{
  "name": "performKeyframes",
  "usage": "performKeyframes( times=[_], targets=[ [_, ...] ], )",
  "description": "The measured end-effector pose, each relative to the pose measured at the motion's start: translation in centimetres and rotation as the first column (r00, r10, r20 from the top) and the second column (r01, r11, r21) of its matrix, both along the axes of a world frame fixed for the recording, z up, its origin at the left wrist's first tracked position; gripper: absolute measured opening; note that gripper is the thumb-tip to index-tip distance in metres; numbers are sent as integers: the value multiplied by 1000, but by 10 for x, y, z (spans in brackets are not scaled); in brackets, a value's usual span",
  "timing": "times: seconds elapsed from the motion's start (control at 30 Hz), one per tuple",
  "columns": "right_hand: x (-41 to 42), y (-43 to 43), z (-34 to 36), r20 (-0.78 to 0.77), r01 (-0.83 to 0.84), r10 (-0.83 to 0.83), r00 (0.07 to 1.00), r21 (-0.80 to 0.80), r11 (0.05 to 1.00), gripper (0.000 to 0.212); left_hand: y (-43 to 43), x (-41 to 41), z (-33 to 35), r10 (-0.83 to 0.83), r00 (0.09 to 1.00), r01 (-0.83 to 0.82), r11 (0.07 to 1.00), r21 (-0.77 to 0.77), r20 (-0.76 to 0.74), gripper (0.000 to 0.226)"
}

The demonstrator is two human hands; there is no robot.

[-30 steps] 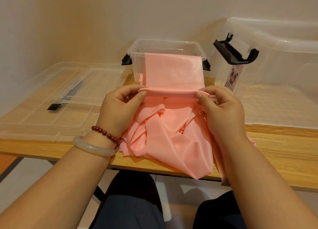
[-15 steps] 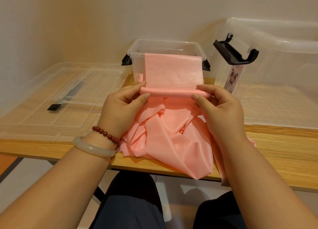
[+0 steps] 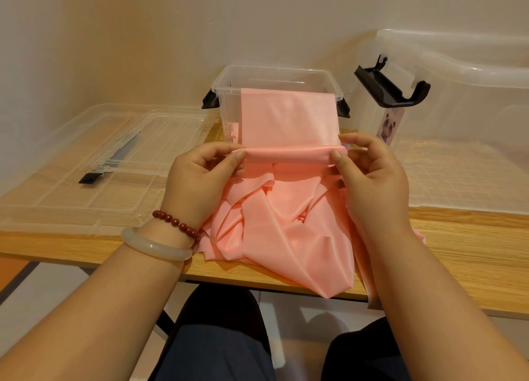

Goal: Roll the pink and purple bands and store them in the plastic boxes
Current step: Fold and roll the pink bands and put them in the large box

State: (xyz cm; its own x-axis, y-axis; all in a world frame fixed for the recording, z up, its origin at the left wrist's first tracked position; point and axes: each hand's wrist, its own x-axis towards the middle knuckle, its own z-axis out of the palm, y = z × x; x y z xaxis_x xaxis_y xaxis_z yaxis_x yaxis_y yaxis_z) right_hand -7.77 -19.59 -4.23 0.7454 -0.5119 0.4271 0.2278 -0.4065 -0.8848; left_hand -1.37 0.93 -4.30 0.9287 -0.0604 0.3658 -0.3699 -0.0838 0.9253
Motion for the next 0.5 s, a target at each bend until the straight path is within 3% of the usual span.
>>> performKeyframes(
  times=[0.17, 0.3, 0.5],
  targets=[
    [0, 1, 1, -6, -34, 34, 999, 6, 999, 16, -1, -1, 0, -9, 1000, 9, 1000, -3, -1, 14],
    [0, 0, -1, -47, -64, 62, 997, -37, 997, 28, -1, -1, 2, -37, 999, 36, 999, -40, -13, 15],
    [2, -3, -1, 42, 40, -34, 999, -139, 990, 13, -1, -3, 2, -62, 998, 60, 997, -48, -29, 18]
  ],
)
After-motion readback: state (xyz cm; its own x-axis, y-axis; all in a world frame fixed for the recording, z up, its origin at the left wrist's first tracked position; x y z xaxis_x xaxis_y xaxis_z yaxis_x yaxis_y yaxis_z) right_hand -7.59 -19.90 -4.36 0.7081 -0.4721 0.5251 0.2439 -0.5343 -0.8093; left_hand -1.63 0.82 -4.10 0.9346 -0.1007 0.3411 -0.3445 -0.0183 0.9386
